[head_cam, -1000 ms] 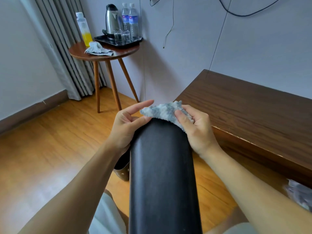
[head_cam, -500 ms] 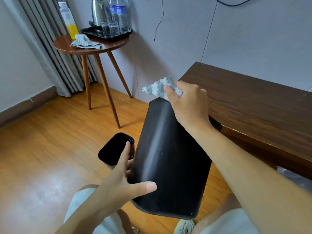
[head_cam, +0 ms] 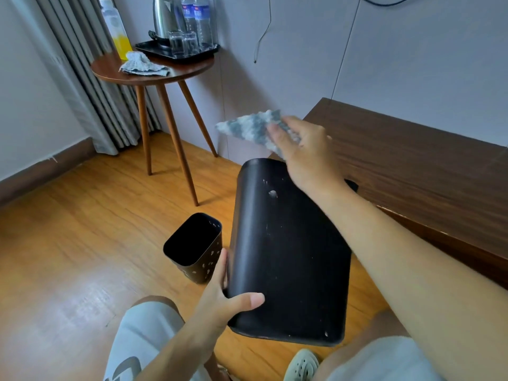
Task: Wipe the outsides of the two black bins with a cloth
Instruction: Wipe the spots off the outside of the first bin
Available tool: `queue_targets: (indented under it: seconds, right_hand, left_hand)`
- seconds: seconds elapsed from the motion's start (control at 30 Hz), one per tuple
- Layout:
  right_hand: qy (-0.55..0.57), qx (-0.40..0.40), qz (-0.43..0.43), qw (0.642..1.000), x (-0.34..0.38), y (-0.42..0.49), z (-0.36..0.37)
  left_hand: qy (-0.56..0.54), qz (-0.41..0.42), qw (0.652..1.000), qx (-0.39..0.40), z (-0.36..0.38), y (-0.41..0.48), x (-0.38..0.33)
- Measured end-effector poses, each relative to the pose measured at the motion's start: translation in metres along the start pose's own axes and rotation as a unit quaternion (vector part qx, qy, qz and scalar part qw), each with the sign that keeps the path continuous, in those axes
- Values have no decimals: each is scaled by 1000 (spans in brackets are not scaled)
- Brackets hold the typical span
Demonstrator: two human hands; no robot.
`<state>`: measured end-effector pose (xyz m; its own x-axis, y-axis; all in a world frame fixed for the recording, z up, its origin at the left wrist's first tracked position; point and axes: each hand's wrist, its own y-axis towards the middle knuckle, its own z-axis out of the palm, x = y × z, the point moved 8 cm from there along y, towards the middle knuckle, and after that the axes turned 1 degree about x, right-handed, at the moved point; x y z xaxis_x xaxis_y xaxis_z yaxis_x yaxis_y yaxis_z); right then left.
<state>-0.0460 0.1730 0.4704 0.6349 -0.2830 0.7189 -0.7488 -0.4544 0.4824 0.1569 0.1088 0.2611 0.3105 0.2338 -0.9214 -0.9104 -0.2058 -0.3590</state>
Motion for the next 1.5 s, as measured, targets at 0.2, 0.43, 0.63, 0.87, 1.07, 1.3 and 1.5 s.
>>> queue_targets:
  seconds: [0.2,0.43,0.63,0.87,1.07,1.3,1.5]
  right_hand:
    - [-228,176,-151,946,-13,-70,24]
    - [-307,251,-281,874,8,-153,41]
    - [-355,151,-111,916,-16,-61,12]
    - [-345,203,-233,886,5,-94,42]
    - [-223,89,94,966,-68,-17,-41]
    - [-45,30,31,998,-66,-16,-49]
    - [-9,42,-17,999,-52,-12,-42]
  left_hand:
    - [-66,13,997,30,8,-5,-1]
    - [-115,28,993,-8,0,0,2]
    - [-41,55,997,20,6,2,-13]
    - [-49,63,997,13,6,-5,-14]
    - [-61,41,997,30,5,-14,-10]
    - [-70,25,992,102,16,-19,-5]
    - [166,111,976,-89,-37,-4,-57]
